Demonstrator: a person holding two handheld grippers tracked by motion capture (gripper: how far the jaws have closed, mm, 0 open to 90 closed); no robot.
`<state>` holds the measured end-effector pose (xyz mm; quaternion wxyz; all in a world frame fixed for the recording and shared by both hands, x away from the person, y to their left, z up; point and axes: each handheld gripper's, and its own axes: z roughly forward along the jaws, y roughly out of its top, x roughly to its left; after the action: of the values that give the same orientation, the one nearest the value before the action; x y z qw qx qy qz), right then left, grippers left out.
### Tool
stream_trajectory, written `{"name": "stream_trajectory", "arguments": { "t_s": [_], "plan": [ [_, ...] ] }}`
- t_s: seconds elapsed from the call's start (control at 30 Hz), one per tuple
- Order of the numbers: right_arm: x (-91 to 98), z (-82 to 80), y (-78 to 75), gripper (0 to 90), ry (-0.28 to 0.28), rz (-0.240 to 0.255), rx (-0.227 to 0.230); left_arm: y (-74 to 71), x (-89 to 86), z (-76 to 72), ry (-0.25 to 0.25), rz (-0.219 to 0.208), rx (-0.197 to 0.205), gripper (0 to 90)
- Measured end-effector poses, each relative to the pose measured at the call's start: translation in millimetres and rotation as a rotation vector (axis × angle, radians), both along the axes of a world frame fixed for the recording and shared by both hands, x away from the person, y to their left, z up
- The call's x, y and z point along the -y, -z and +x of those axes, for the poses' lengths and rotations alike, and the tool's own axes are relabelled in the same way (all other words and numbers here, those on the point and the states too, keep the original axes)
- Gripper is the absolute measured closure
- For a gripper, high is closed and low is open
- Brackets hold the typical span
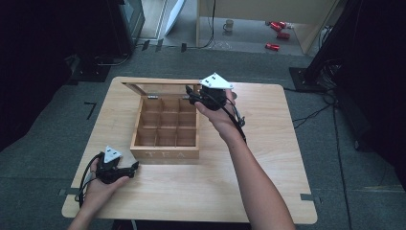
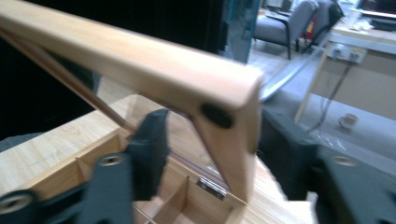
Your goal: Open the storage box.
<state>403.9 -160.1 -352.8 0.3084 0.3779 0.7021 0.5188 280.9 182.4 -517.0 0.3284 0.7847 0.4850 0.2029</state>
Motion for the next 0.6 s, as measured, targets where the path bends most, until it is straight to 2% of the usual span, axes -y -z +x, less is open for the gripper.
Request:
{"name": "stream_trajectory", "arguments": {
  "t_s": [0.07,0.27,0.4,0.6],
  "plan": [
    [-0.8,1.8,1.1,48.6,0.004,-0.016,0.017,0.0,-0.1,0.0,0.001,-0.003,-0.001,16.9],
    [4.0,6.7,0.1,53.2,-0.011,-0.011,0.026,0.0,0.0,0.1,0.003,-0.003,0.0,16.9],
    [4.5,9.4,-0.2,55.8,-0.005,-0.031,0.044,0.0,-0.2,0.1,0.003,-0.005,-0.001,16.9],
    [6.0,15.2,-1.7,59.8,0.011,-0.031,0.052,0.0,-0.4,0.1,0.002,-0.009,-0.002,17.1]
  ]
}}
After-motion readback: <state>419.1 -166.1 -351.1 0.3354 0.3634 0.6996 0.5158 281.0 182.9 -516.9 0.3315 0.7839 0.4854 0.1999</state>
